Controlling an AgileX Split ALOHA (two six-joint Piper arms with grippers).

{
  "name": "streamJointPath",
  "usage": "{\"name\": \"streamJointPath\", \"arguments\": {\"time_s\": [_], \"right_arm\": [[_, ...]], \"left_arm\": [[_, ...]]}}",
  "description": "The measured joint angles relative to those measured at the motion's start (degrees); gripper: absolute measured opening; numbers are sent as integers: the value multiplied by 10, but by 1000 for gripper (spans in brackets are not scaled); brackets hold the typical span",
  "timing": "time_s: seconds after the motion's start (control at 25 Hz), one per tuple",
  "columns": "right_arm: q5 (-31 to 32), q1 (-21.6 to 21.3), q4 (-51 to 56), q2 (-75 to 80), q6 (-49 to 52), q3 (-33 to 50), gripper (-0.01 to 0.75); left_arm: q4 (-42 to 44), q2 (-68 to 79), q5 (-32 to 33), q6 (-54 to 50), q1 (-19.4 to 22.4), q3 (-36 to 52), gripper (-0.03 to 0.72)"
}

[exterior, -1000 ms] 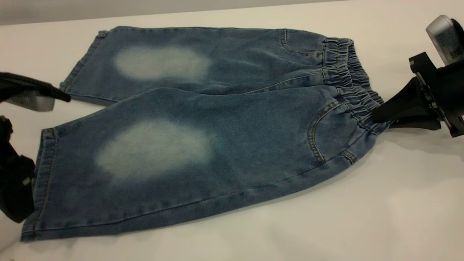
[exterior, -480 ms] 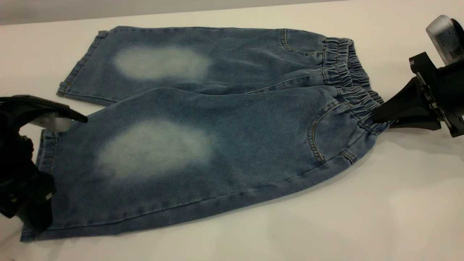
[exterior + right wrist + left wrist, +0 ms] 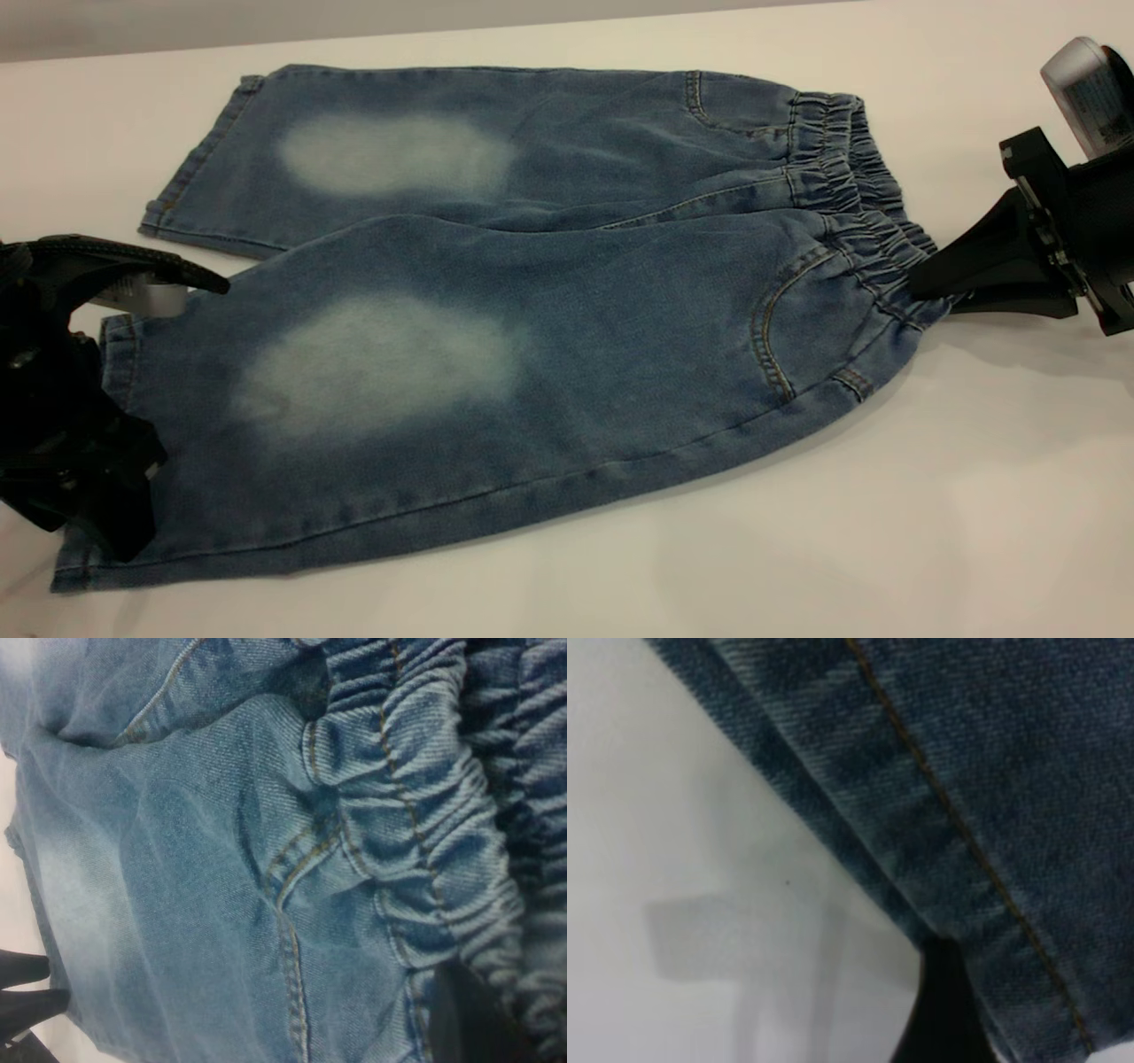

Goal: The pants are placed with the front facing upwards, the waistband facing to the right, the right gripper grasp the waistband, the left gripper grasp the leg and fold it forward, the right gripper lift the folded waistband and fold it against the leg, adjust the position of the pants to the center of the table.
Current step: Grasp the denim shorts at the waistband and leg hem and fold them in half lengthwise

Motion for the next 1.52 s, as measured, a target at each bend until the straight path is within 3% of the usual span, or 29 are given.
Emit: {"name": "streamJointPath", "arguments": {"time_s": [0.24,0.36,0.68,0.8,1.32,1.52], "right_arm": [[0,0,1,0,-1,0,52],[0,0,1,0,-2,0,55],[0,0,1,0,-2,0,60],[0,0,1,0,-2,0,62],[1,0,0,-8,-2,0,32],[2,0,2,-26,-2,0,32]], "left_arm": [[-28,2,0,1,-1,0,453],[-32,2,4,1,-1,1,405],[-74,4,31,3,-1,2,116],[-74,5,49,3,-1,-5,41],[-70,-1,248,22,-2,-165,36],[-124,-40,272,75,-2,-215,36]]}}
